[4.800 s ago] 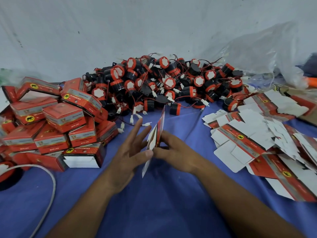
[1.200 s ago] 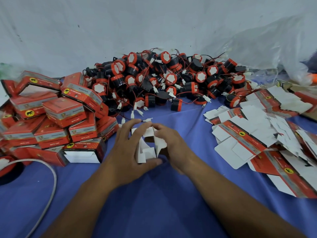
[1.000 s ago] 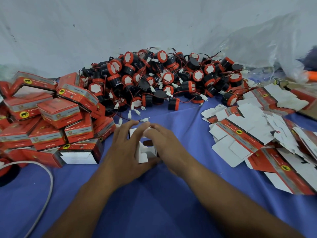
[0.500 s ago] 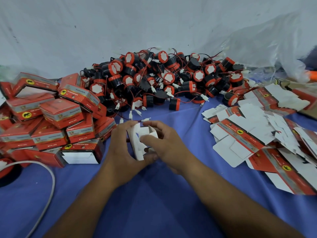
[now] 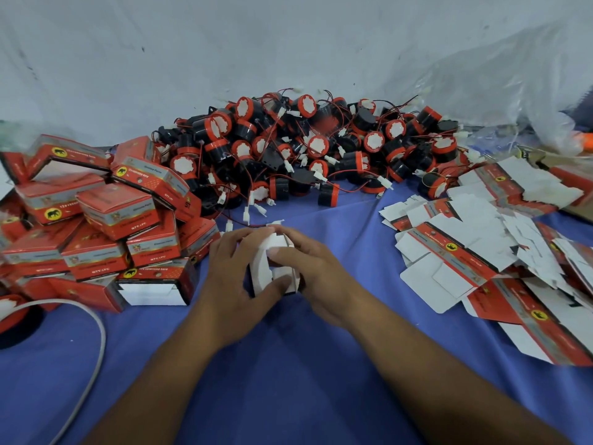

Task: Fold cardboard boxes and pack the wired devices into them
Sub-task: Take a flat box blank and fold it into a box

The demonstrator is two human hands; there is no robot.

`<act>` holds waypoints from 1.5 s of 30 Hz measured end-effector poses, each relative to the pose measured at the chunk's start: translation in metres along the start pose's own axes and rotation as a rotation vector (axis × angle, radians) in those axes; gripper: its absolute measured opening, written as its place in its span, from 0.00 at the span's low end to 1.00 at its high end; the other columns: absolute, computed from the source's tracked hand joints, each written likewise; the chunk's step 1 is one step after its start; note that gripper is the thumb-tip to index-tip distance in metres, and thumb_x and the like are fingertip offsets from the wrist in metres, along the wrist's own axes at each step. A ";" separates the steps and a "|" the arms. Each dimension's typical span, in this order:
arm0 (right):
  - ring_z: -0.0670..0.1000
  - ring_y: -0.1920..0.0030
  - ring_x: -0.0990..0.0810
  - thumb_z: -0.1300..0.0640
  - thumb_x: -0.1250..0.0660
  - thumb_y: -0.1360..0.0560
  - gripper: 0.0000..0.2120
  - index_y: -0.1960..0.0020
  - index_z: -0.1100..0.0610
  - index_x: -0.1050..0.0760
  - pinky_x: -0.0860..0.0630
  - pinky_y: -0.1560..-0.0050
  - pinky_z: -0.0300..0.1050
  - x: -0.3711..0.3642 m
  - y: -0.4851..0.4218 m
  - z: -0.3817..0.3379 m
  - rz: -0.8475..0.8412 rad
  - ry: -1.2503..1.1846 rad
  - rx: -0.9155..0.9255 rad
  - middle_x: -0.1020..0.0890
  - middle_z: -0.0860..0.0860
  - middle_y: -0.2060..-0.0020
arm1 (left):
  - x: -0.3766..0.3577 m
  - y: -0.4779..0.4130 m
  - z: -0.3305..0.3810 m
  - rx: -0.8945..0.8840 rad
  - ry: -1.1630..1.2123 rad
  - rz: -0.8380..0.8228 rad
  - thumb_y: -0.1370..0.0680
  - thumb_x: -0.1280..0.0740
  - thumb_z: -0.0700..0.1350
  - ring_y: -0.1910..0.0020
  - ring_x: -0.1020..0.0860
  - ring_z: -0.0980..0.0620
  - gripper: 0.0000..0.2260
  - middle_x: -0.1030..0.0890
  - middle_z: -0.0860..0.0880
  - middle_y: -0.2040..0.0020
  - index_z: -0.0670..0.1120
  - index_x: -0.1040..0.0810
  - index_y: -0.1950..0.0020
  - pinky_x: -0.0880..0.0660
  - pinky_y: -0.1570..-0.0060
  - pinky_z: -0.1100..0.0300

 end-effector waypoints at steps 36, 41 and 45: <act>0.47 0.27 0.33 0.55 0.37 0.17 0.34 0.20 0.39 0.52 0.35 0.25 0.52 0.000 -0.002 0.007 -0.063 0.322 0.055 0.34 0.47 0.25 | 0.008 0.001 0.016 -0.224 -0.118 0.095 0.32 0.27 0.59 0.37 0.29 0.48 0.35 0.28 0.51 0.37 0.41 0.28 0.32 0.39 0.32 0.65; 0.45 0.23 0.46 0.46 0.42 0.16 0.34 0.20 0.40 0.62 0.46 0.21 0.55 -0.006 0.002 0.004 -0.110 0.596 0.127 0.43 0.40 0.28 | 0.004 0.001 0.018 -0.251 -0.154 0.090 0.32 0.26 0.57 0.37 0.27 0.44 0.37 0.25 0.41 0.36 0.37 0.29 0.31 0.40 0.30 0.65; 0.43 0.21 0.50 0.46 0.43 0.16 0.32 0.21 0.35 0.61 0.50 0.20 0.55 0.000 0.000 0.010 -0.132 0.443 0.048 0.45 0.38 0.24 | 0.002 -0.001 0.017 -0.234 -0.145 0.088 0.31 0.27 0.59 0.37 0.27 0.45 0.37 0.25 0.41 0.36 0.37 0.28 0.31 0.37 0.32 0.65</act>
Point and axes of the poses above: each hand's wrist, its own y-axis away from the middle knuckle, its own x-axis out of the back of the hand, z = x × y, the point moved 8 cm from there along -y, towards the middle knuckle
